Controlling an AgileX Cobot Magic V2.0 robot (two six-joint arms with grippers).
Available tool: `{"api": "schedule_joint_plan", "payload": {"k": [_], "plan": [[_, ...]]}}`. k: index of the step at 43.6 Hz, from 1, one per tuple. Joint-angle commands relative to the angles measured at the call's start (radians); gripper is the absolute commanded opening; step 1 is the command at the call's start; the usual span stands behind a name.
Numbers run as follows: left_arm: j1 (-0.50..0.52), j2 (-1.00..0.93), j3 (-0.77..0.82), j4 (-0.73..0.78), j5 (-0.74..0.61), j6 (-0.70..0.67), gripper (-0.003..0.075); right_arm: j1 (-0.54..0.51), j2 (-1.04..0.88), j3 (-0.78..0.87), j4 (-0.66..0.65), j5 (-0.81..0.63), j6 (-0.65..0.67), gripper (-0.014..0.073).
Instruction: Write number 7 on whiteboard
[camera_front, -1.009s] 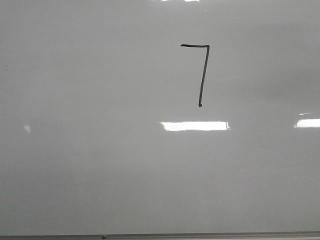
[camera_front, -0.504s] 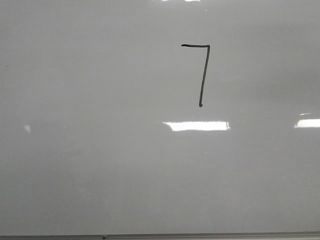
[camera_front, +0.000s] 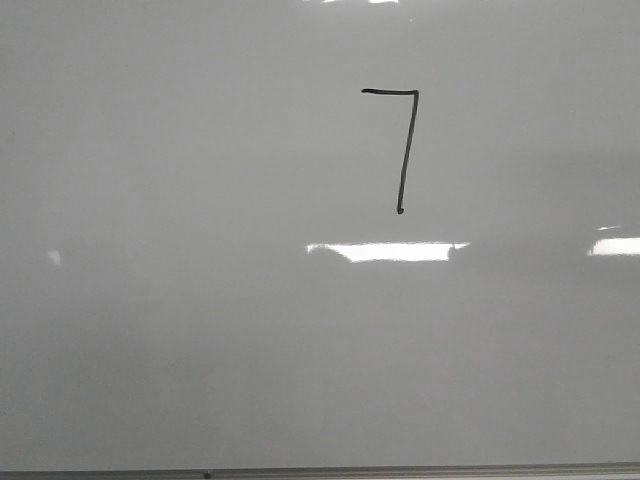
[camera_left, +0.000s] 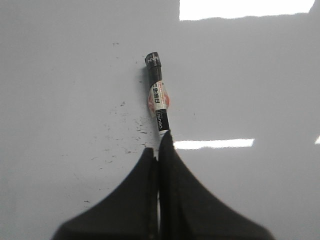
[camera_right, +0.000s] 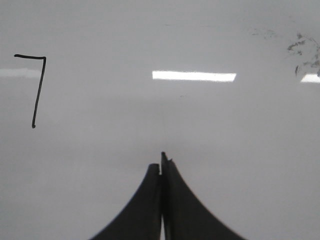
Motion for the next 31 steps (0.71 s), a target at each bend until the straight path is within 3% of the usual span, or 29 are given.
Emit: {"api": "schedule_joint_plan", "payload": {"k": [1, 16, 31], "plan": [[0.002, -0.014, 0.012, -0.013, -0.089, -0.009, -0.0021, -0.008, -0.055, 0.085, -0.013, -0.196, -0.006, -0.0069], [0.002, -0.014, 0.012, -0.013, -0.089, -0.009, -0.0021, -0.024, -0.162, 0.333, -0.012, -0.420, -0.006, -0.0069], [0.002, -0.014, 0.012, -0.013, -0.089, -0.009, -0.0021, -0.024, -0.162, 0.336, -0.012, -0.513, -0.006, -0.0069]]}}
